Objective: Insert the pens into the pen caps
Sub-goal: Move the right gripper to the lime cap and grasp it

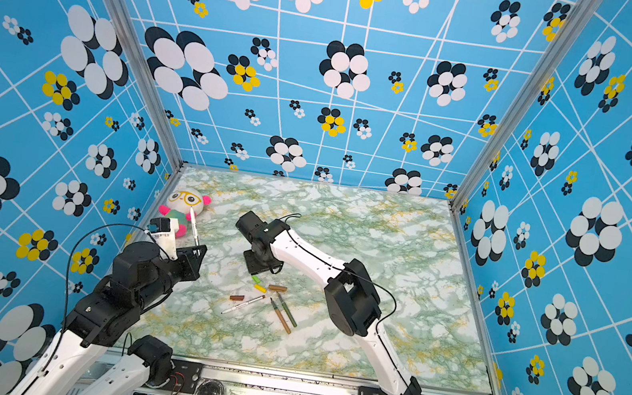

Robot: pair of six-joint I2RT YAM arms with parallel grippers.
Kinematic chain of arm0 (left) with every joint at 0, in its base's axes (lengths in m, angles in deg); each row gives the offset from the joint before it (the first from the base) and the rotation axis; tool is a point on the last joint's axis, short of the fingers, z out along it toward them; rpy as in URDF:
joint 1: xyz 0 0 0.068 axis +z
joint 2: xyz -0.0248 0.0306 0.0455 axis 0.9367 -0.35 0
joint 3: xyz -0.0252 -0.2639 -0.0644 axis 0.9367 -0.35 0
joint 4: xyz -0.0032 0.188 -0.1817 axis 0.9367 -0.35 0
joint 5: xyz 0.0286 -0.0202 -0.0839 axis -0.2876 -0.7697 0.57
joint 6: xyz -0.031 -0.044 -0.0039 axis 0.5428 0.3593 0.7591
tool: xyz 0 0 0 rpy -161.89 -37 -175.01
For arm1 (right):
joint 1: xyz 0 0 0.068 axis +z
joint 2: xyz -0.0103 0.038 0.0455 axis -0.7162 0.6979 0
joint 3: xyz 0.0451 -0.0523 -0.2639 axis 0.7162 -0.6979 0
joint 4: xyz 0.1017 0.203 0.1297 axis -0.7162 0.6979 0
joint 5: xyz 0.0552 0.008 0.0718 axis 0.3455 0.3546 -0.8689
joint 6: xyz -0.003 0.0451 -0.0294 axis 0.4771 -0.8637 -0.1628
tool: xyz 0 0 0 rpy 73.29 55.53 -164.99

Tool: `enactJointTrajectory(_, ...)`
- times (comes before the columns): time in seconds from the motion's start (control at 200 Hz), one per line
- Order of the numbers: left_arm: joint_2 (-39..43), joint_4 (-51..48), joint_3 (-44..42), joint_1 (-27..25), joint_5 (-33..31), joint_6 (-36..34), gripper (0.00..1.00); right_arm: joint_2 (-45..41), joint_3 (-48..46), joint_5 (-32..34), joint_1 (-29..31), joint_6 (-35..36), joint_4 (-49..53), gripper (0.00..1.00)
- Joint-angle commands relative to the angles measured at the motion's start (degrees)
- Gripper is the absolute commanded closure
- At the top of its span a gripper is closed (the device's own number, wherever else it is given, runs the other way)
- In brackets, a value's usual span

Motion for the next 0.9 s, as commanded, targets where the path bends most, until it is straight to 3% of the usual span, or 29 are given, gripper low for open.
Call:
enactJointTrajectory(0.0, 0.5, -2.5, -0.8, 0.2, -1.1, -0.2, 1.0, 0.0, 0.2, -2.8, 0.8, 0.0, 0.9, 0.46)
enactJointTrajectory(0.395, -1.1, 0.4, -1.0, 0.3, 1.3, -1.5, 1.0, -0.1, -6.4, -6.5, 0.7, -5.2, -7.1, 0.35)
enactJointTrajectory(0.895, 1.8, -0.3, -2.9, 0.3, 1.5, 0.7, 1.0, 0.6, -12.9, -10.7, 0.7, -9.2, -14.0, 0.36)
